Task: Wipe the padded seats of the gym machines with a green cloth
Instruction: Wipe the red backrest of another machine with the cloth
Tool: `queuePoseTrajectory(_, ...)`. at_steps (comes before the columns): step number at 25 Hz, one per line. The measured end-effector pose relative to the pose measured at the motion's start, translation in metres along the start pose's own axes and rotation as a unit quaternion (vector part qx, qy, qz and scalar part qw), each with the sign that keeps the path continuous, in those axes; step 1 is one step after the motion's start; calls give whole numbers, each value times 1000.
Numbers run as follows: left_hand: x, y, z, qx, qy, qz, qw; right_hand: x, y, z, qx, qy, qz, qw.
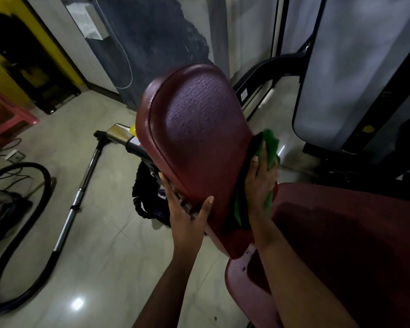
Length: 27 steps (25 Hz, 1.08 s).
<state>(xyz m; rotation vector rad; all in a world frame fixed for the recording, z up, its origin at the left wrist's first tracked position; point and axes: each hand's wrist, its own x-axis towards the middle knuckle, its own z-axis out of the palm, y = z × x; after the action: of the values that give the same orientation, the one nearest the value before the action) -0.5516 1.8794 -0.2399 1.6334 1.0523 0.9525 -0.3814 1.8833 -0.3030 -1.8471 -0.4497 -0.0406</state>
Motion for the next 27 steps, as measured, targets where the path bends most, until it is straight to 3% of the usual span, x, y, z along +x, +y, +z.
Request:
queuePoseTrajectory(5, 2, -6, 2, -9, -1, 9, 1000, -3, 67, -8, -28, -18, 150, 988)
queuePoseTrajectory(9, 3, -6, 0, -2, 3, 24, 1000, 5, 85, -23, -57, -66, 292, 952)
queuePoseTrajectory(10, 1, -3, 0, -4, 4, 22, 1000, 4, 82, -27, -60, -51, 273, 959)
queuePoseTrajectory(13, 0, 2, -1, -16, 5, 7, 1000, -9, 32, -41, -7, 34, 92, 995)
queuePoseTrajectory(16, 6, 14, -4, -56, 25, 20, 998, -38, -48, -45, 32, -52, -111, 992)
queuePoseTrajectory(18, 15, 25, -8, -89, 34, 44, 994, -59, -87, -37, 2, -124, -222, 967)
queuePoseTrajectory(20, 22, 30, -12, -101, 35, 71, 992, -66, -98, -24, -55, -132, -313, 939)
queuePoseTrajectory(22, 23, 30, -14, -94, 31, 82, 992, -54, -98, -14, -66, -125, -324, 935)
queuePoseTrajectory(27, 20, 35, -4, -60, 50, 70, 994, 14, -96, -4, -28, -103, -212, 971)
